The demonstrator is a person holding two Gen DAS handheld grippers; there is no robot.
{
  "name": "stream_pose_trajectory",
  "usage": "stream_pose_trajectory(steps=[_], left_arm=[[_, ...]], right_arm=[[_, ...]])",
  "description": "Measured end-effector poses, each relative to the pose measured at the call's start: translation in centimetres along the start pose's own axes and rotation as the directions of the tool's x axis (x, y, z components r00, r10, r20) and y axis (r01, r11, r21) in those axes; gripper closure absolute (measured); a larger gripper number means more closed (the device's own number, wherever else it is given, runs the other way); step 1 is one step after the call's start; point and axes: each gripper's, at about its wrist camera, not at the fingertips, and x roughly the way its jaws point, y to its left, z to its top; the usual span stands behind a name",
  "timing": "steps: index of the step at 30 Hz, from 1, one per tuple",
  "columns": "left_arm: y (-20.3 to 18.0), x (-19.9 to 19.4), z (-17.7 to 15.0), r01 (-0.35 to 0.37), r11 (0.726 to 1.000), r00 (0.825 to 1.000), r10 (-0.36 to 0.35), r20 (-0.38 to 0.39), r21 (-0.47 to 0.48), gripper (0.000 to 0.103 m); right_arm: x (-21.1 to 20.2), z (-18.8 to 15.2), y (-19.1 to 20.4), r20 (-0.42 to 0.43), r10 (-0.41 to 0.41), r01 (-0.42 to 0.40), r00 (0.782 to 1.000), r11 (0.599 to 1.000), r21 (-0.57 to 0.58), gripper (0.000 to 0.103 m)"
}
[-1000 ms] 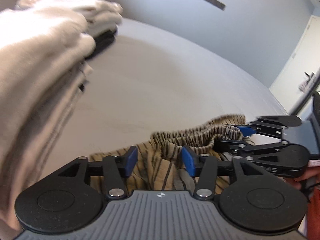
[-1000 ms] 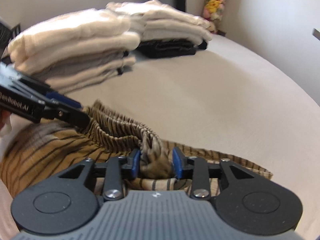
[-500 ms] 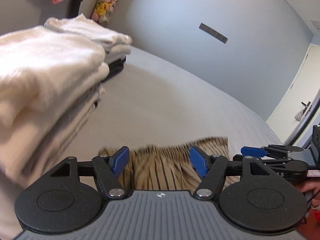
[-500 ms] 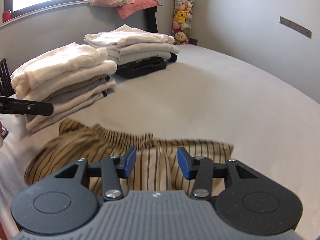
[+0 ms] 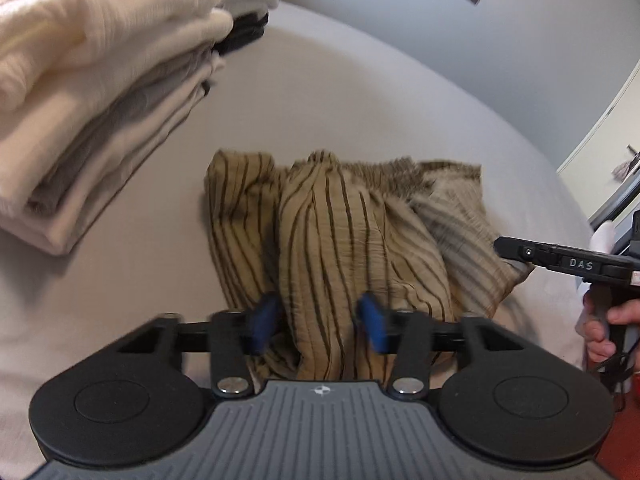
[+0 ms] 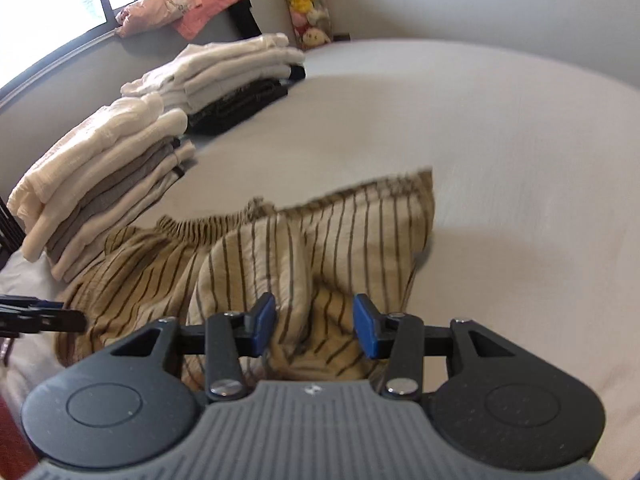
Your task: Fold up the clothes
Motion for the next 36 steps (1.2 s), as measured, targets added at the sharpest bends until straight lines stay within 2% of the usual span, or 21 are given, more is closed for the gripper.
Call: stream_pose_trajectory(steps=[1,2,6,8,11,13,15,17,19,20,21,22,24,25,27,29,31,33,35,36], left_arm=[[-0.1,0.0,0.0,-0.005,1.0,1.0,0.005,0.004,0.008,0.083],[-0.1,0.0,-0.1,-0.01,1.0,1.0,0.01,0.007,0.016,0.094],[0.2,-0.5,0.0,-0.057,0.998,0.997,0.056,0.048,0.019,0.098],[0.4,-0.2,0.0,-0.075,0.997,0.997,0.074,0.029,0.02,0.098],[0.2,0.4,-0.1,-0.086,0.996,0.996,0.086,-0.006,0.037,0.095],[0.3,0.1,-0.2,-0.09,0.996,0.996,0.09,0.0,0.03,0.087],[0.5,-0.6,-0.2,-0.082,0.997,0.996,0.081,0.02,0.015,0.073],[0.4,-1.5,-0.3,-0.05,0.999,0.998,0.05,0.03,0.01,0.049],[0.2,-2.2,-0.5,0.001,1.0,1.0,-0.001,0.022,0.012,0.044],[0.0,-2.5,-0.7,0.023,1.0,1.0,-0.023,0.012,0.018,0.041],[-0.3,-2.6,-1.0,0.036,0.999,0.999,-0.036,-0.004,0.031,0.039],[-0.7,-2.6,-1.1,0.035,0.998,0.999,-0.034,-0.017,0.05,0.036],[-1.5,-2.5,-1.4,0.022,0.996,0.999,-0.019,-0.035,0.088,0.035],[-1.8,-2.4,-1.4,0.016,0.995,0.999,-0.012,-0.043,0.102,0.034],[-2.0,-1.8,-1.4,0.005,0.994,0.998,0.003,-0.068,0.11,0.034],[-2.0,-0.9,-1.3,-0.011,0.994,0.994,0.023,-0.106,0.109,0.034],[-2.0,0.0,-1.3,-0.024,0.993,0.99,0.039,-0.133,0.113,0.035],[-2.1,0.4,-1.3,-0.029,0.992,0.99,0.046,-0.135,0.122,0.038],[-2.1,0.4,-1.3,-0.029,0.992,0.991,0.045,-0.123,0.124,0.051],[-1.9,0.4,-1.3,-0.031,0.993,0.992,0.045,-0.119,0.117,0.056]], right_arm=[[0.3,-0.2,0.0,-0.021,0.011,-0.011,1.0,1.0,0.005,0.095],[0.6,-0.3,0.2,-0.036,0.008,-0.008,0.999,1.0,0.004,0.098],[-0.2,0.3,0.0,0.033,-0.083,0.083,0.996,0.997,0.004,0.099],[-0.1,0.7,-1.0,0.053,-0.119,0.117,0.992,0.993,0.032,0.101],[0.8,0.5,-2.2,0.024,-0.116,0.113,0.993,0.99,0.087,0.102],[0.8,0.2,-2.6,0.024,-0.1,0.097,0.995,0.989,0.109,0.1],[0.2,0.1,-2.7,0.04,-0.092,0.087,0.995,0.989,0.124,0.093],[-1.1,0.1,-2.8,0.063,-0.096,0.088,0.993,0.989,0.119,0.092],[-2.3,0.2,-2.4,0.071,-0.101,0.097,0.992,0.993,0.066,0.084],[-2.8,0.0,-2.1,0.067,-0.1,0.099,0.993,0.995,0.019,0.078],[-3.3,-0.2,-1.7,0.062,-0.098,0.1,0.993,0.995,-0.031,0.065],[-3.5,-0.6,-1.3,0.049,-0.1,0.104,0.994,0.991,-0.086,0.063],[-3.8,-1.4,-0.3,0.021,-0.109,0.111,0.994,0.974,-0.196,0.06],[-3.7,-1.8,0.3,-0.001,-0.111,0.107,0.994,0.961,-0.255,0.055],[-3.0,-3.1,1.5,-0.037,-0.133,0.109,0.99,0.918,-0.382,0.051],[-2.0,-4.4,2.3,-0.062,-0.18,0.129,0.982,0.867,-0.481,0.051],[-0.9,-5.2,2.4,-0.079,-0.216,0.143,0.973,0.837,-0.528,0.054],[0.2,-5.2,2.1,-0.077,-0.227,0.155,0.971,0.838,-0.524,0.054],[0.7,-4.6,2.1,-0.06,-0.202,0.147,0.978,0.856,-0.495,0.055],[1.0,-4.4,2.1,-0.053,-0.193,0.144,0.98,0.862,-0.486,0.062]])
